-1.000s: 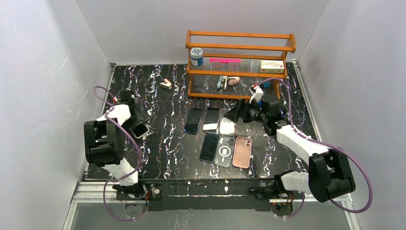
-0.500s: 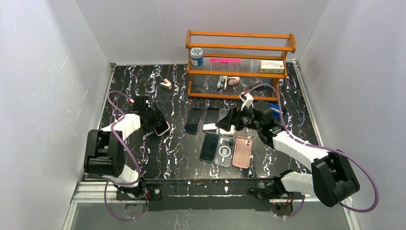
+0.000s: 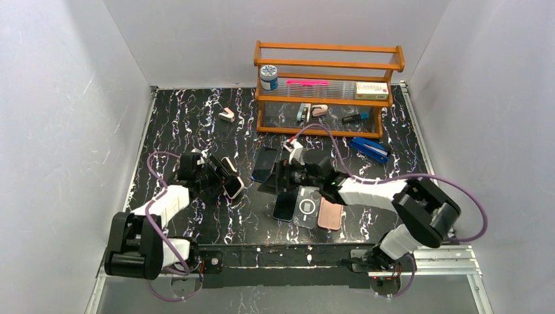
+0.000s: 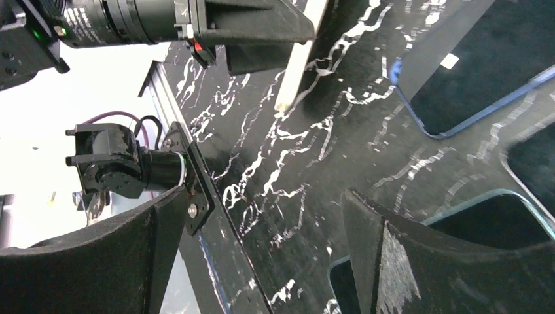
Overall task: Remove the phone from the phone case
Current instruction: Pick up the phone at the center of the board.
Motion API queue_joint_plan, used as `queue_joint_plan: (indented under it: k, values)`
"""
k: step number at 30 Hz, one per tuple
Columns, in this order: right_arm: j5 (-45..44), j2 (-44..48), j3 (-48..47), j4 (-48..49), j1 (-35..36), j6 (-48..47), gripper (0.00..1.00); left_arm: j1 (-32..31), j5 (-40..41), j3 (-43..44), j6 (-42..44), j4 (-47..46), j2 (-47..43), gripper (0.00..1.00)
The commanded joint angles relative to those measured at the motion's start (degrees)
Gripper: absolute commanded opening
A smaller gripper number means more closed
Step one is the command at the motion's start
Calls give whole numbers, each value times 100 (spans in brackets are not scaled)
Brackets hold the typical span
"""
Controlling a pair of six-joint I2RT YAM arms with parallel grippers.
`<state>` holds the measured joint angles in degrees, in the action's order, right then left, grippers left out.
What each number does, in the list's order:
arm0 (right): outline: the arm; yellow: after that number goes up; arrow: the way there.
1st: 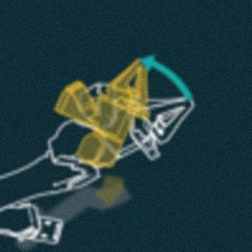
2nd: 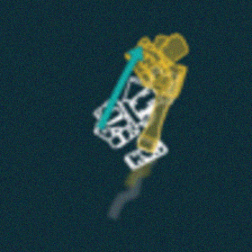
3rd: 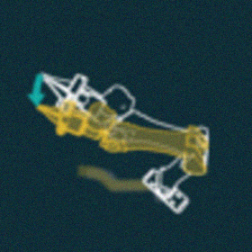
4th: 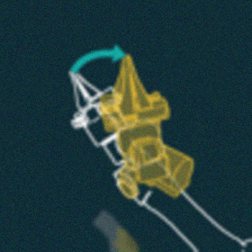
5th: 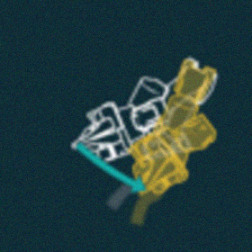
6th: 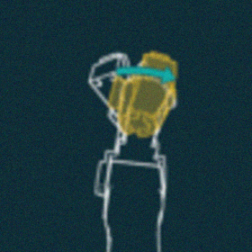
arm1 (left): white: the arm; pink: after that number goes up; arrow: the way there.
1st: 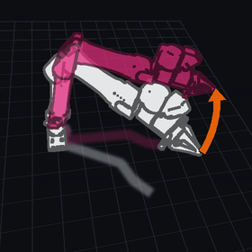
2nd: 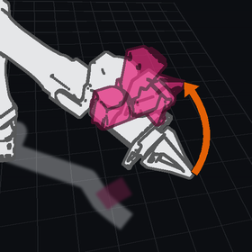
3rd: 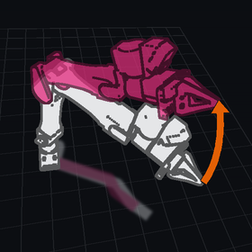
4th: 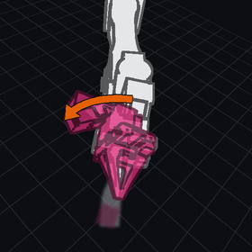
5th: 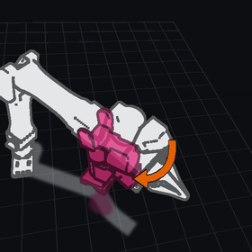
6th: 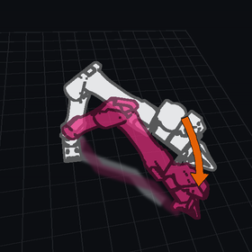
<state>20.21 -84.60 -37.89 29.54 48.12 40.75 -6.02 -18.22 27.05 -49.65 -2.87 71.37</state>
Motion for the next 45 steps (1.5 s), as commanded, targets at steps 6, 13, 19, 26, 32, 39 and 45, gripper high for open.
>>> queue_joint_plan:
  k: [6,13,19,26,32,39,45]
  values:
    - [-805,-1077,-1050,413,698,61,88,-267,-569,-431,-724,-494,-1117,14]
    - [-822,-1562,-1472,362,818,55,74,-558,-445,-551,-903,-653,-1461,14]
    - [-721,-1863,-1643,468,883,94,55,-942,-297,-516,-1034,-946,-1551,14]
    - [-886,-1540,-1307,753,870,146,4,-1234,-78,-490,-936,-1066,-1729,25]
    - [-1053,-901,-604,1068,725,312,1,-1230,-30,-376,-702,-1048,-2020,65]
    - [-792,19,385,1945,312,847,1,-1228,-49,-350,-515,-1339,-2515,87]
    - [-509,621,1066,3082,77,1517,1,-1232,-266,-491,-891,-2142,-2668,89]
